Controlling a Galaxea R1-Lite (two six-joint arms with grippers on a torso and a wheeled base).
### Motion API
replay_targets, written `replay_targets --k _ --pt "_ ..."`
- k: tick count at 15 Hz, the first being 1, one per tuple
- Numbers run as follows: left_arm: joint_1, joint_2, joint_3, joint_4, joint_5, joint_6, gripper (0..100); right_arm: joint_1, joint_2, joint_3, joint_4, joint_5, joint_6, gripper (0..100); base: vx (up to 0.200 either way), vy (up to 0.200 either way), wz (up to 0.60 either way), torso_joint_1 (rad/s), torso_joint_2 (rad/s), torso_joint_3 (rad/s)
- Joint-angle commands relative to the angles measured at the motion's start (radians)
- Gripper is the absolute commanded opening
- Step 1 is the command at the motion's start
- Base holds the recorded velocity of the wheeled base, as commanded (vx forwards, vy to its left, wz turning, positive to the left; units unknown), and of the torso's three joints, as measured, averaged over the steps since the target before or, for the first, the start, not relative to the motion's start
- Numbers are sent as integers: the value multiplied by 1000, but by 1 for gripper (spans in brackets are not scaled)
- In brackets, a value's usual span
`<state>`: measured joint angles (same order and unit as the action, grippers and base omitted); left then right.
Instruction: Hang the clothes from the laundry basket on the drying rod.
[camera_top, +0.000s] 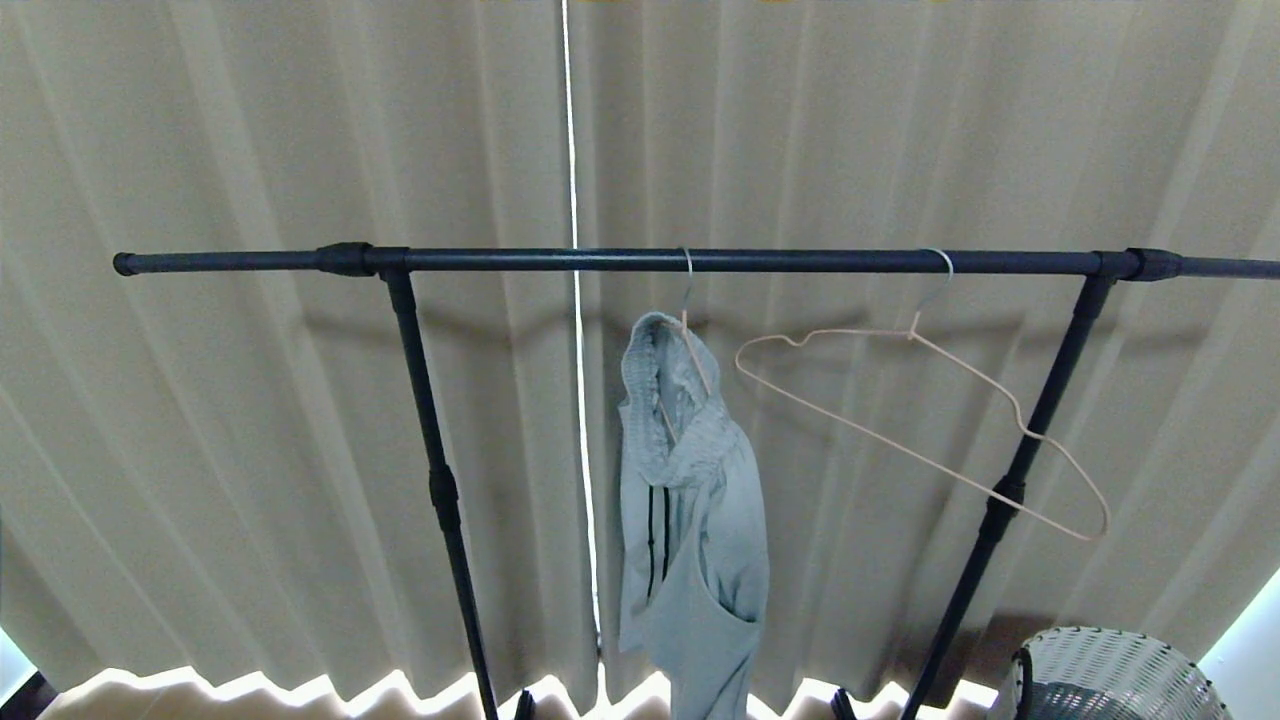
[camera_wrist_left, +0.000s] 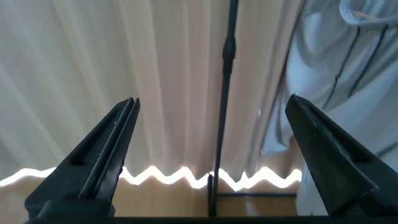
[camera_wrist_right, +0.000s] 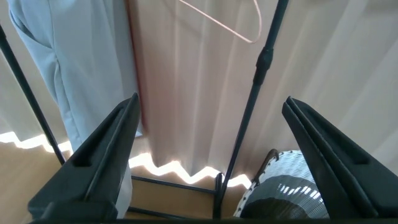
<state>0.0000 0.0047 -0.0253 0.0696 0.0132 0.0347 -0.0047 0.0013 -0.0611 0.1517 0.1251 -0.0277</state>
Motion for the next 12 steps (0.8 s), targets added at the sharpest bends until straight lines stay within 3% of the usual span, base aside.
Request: replay_targets --k 1,4,12 --pt "0 -2 2 -1 -2 1 100 0 -1 0 0 -2 -1 100 0 0 0 0 0 0" --pt "0 -2 2 -1 -1 1 100 0 -1 0 -1 -13 34 100 0 0 0 0 0 0" --pt "0 -2 2 -2 -1 1 100 0 -1 0 -1 -13 29 100 0 0 0 0 0 0"
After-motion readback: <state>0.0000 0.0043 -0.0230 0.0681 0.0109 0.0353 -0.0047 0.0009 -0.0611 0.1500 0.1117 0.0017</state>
